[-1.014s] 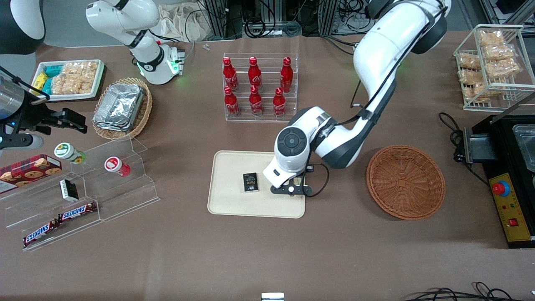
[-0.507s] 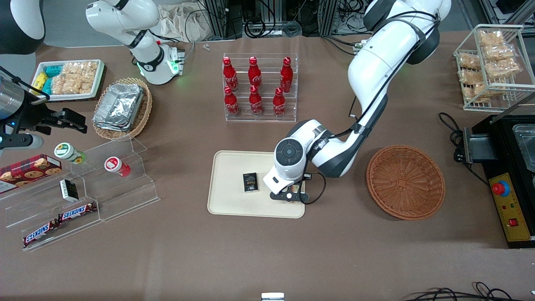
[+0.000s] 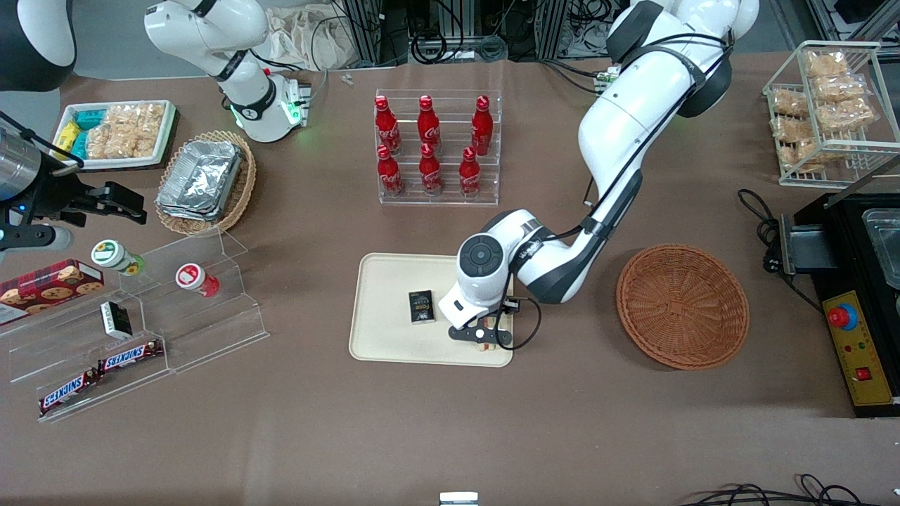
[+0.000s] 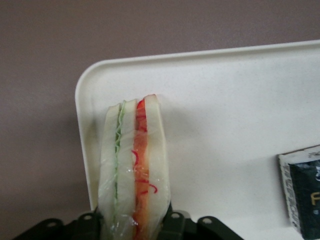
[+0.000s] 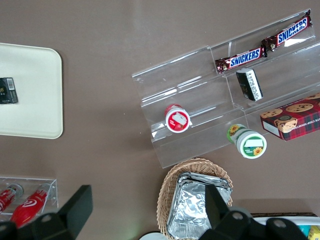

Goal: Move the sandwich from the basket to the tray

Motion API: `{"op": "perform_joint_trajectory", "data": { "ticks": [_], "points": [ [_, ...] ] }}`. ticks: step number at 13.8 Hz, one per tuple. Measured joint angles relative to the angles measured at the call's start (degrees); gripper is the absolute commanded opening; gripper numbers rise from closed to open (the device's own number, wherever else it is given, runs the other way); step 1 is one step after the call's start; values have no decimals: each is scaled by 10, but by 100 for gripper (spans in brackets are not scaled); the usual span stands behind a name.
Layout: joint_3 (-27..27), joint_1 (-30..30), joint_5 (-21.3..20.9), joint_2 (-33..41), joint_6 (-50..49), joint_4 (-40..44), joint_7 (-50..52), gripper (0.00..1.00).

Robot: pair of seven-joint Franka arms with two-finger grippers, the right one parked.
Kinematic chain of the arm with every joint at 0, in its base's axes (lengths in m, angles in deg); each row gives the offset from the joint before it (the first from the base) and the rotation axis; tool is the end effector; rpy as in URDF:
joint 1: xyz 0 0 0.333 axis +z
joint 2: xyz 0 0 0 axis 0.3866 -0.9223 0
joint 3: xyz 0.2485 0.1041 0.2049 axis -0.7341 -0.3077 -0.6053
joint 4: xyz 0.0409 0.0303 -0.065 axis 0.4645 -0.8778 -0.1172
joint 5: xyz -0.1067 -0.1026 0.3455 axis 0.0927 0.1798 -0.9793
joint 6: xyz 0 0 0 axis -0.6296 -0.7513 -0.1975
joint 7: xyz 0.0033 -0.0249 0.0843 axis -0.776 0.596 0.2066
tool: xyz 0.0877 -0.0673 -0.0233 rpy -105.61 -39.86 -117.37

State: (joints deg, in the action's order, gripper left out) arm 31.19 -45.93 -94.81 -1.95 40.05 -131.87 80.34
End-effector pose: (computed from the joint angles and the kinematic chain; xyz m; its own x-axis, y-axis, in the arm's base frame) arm 0.6044 -0.4609 0.2336 0.9871 -0.1477 0.0614 -0.1432 -0.9871 -0.0723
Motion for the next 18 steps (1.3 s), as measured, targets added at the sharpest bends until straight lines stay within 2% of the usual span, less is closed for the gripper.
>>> {"op": "perform_joint_trajectory", "data": {
  "ticks": [2,4,7,10,14,18],
  "points": [
    [0,1,-8,8,-19,11,1,100],
    [-1,15,-7,39,-83,30,3,100],
    [15,95,39,124,-153,28,-15,100],
    [20,177,95,217,-188,-30,-110,100],
    [20,278,173,343,-193,-150,-272,100],
    [-14,290,191,453,-182,-278,-360,100]
  ]
}}
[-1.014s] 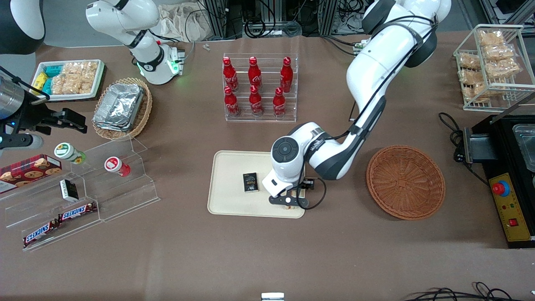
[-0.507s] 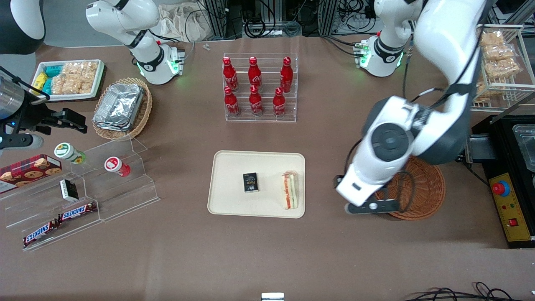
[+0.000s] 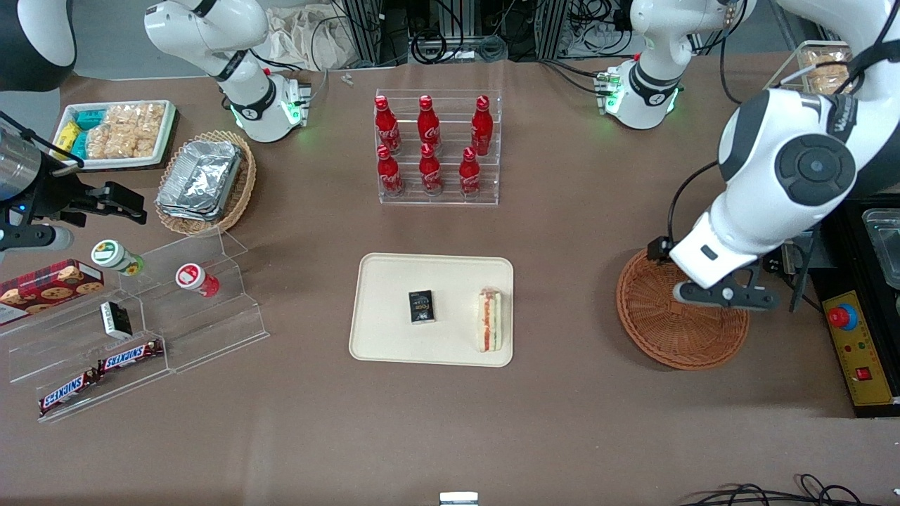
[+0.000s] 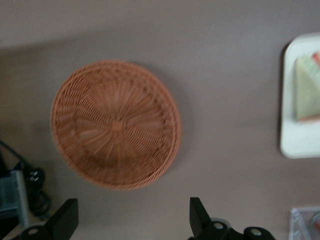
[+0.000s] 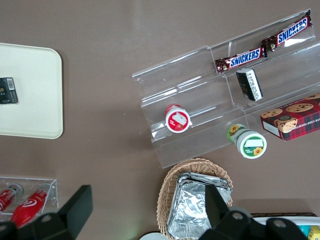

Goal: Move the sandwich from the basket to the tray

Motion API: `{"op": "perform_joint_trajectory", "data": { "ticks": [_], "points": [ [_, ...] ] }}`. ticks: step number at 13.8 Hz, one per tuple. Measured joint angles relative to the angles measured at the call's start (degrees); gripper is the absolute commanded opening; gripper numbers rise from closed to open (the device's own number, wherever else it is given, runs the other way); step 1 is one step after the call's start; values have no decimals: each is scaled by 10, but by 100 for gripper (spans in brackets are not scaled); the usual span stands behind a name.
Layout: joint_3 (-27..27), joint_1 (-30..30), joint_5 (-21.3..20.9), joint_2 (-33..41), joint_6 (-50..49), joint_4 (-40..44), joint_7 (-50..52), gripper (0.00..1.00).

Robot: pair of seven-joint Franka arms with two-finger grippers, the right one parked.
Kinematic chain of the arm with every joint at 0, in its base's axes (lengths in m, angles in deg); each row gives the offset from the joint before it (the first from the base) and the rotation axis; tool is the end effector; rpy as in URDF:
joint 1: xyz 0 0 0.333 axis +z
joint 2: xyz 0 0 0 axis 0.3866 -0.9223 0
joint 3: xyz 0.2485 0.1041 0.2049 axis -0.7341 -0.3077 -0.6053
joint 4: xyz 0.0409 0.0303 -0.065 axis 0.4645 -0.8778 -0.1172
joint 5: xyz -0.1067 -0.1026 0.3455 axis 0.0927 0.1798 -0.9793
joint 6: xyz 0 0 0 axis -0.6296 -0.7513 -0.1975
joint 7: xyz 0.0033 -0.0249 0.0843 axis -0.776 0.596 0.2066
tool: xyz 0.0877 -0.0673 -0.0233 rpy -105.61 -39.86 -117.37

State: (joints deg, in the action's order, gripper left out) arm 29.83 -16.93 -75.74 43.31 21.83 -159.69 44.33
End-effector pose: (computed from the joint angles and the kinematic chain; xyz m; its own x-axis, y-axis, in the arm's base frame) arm 0.5737 -0.1314 0.5106 0.9812 -0.1819 -0.0640 -0.1874 -0.9777 -0.0944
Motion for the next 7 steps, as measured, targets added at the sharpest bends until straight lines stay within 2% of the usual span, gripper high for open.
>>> {"op": "perform_joint_trajectory", "data": {
  "ticks": [4,7],
  "points": [
    [-32,-3,28,72,32,-82,-46,100],
    [-35,-4,33,72,27,-69,-46,100]
  ]
}}
